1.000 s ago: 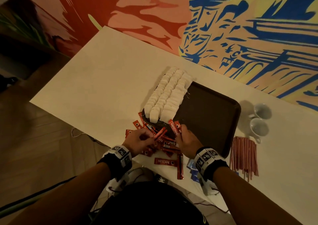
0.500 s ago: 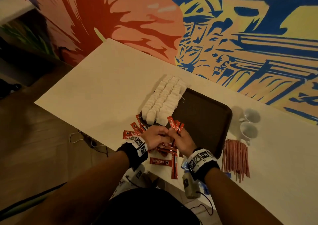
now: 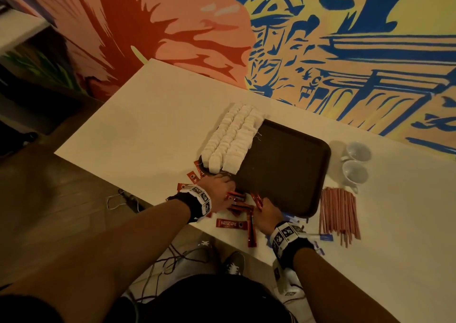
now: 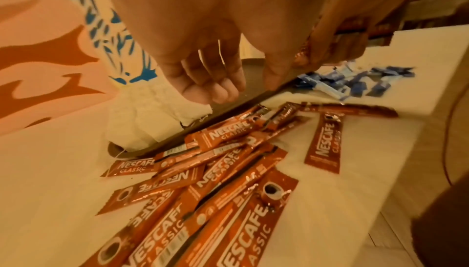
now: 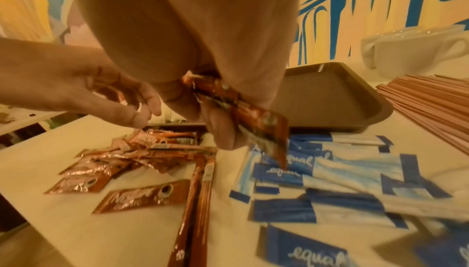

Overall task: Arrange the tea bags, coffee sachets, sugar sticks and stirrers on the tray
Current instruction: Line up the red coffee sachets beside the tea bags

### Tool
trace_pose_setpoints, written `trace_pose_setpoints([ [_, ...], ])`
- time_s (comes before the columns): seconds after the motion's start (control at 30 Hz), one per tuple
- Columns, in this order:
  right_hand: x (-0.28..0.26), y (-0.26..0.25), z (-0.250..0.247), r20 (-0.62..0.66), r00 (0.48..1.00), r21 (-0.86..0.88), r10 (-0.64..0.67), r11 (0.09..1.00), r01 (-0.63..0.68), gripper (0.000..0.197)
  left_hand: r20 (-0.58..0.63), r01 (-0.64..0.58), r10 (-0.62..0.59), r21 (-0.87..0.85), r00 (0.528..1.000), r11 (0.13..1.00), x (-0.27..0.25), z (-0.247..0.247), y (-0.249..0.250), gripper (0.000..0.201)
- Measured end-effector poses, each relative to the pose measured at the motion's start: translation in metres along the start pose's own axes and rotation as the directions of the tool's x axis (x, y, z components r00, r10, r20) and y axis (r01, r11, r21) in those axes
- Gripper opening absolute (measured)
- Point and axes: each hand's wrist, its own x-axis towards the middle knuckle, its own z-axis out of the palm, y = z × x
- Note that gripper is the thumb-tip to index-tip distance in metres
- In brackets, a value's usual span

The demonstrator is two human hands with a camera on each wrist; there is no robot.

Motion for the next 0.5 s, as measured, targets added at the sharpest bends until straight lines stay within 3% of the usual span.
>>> trace_pose_setpoints([
  [0.17,-0.001,0.001,0.014,0.008,0.997,-0.173,0.082,0.982,-0.08,0.057,0.017,-0.091,0.09,0.134,0.996,0.987,0.007,0.02,0.008,0.073],
  [0.33,-0.001,-0.003,0.019,-0.035,0.999,-0.299,0.027,0.953,-0.036,0.047,-0.011,-0.059,0.062,0.173,0.998,0.983,0.009,0.035,0.01,0.075],
  [0.5,0.011,-0.004,0.024,-0.067,0.994,-0.339,0.085,0.935,-0.103,0.036,0.025,-0.062,0.059,0.13,0.998,0.99,0.014,0.04,0.001,0.077],
])
